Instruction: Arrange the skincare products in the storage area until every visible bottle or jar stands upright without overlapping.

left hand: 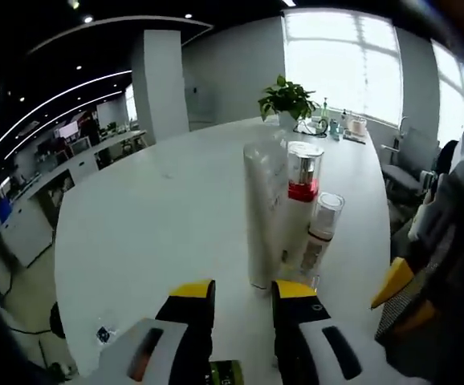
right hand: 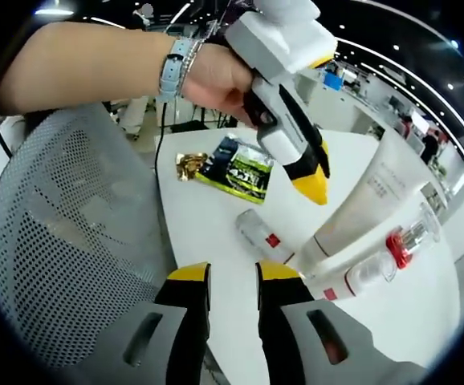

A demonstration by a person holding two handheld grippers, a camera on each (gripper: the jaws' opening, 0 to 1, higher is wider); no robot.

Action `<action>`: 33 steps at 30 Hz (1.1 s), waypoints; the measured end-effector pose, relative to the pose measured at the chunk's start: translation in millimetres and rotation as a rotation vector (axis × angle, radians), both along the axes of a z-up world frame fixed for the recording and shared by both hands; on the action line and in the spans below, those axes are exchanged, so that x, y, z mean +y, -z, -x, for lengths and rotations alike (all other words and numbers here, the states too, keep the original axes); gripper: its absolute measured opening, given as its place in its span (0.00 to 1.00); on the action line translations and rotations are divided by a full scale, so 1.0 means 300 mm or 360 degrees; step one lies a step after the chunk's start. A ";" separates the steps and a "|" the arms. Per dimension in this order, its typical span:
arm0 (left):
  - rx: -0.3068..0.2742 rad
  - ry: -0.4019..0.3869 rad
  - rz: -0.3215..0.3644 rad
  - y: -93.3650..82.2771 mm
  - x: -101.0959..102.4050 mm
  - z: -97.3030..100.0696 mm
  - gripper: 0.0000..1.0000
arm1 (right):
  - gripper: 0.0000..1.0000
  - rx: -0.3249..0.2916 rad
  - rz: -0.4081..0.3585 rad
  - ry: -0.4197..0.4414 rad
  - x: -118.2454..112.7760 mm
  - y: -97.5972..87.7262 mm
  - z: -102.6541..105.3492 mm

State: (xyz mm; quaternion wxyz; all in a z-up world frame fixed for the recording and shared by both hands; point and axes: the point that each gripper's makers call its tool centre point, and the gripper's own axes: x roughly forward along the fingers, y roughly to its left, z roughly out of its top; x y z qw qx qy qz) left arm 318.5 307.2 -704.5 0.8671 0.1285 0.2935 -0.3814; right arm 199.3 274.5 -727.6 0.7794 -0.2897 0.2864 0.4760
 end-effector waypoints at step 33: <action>0.0004 -0.0568 0.0077 -0.043 0.090 0.270 0.30 | 0.24 0.0011 -0.0023 0.0103 -0.025 0.003 -0.019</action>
